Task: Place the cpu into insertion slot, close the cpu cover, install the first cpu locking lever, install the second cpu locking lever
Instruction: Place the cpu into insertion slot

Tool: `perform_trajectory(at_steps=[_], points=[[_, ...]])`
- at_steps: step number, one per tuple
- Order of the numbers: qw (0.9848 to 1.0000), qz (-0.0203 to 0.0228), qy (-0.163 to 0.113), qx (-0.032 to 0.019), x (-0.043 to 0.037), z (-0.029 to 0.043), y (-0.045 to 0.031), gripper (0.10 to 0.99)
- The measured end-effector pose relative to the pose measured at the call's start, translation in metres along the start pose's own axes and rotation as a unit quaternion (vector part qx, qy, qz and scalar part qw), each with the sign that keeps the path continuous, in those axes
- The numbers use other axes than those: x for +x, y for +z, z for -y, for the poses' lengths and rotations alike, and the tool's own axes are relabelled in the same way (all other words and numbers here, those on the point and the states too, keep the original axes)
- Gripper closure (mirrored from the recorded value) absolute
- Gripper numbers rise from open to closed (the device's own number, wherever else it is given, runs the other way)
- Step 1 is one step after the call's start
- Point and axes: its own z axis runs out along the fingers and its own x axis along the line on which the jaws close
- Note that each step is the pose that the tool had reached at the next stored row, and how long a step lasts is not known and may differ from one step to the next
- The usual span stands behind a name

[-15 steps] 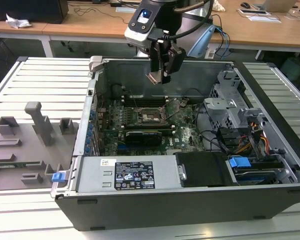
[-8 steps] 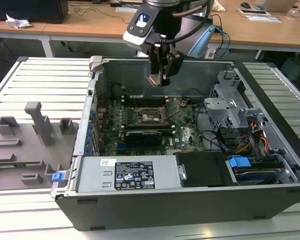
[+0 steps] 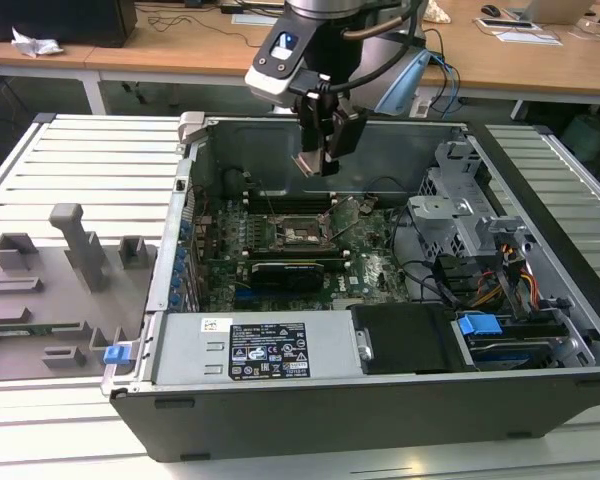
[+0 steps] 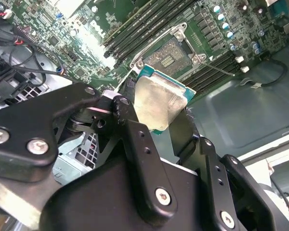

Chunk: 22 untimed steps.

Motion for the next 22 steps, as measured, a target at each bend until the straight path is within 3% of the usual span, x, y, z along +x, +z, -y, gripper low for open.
perform_trajectory(at_steps=[5, 14, 22], points=[[0.9996, 0.0024, 0.028, -0.0005, 0.0, 0.0, 0.0004, 0.557], [0.9971, 0.0067, 0.075, -0.0014, 0.0, 0.0001, 0.0014, 0.557], [0.9928, 0.0106, 0.119, -0.0022, 0.0, 0.0002, 0.0024, 0.557]])
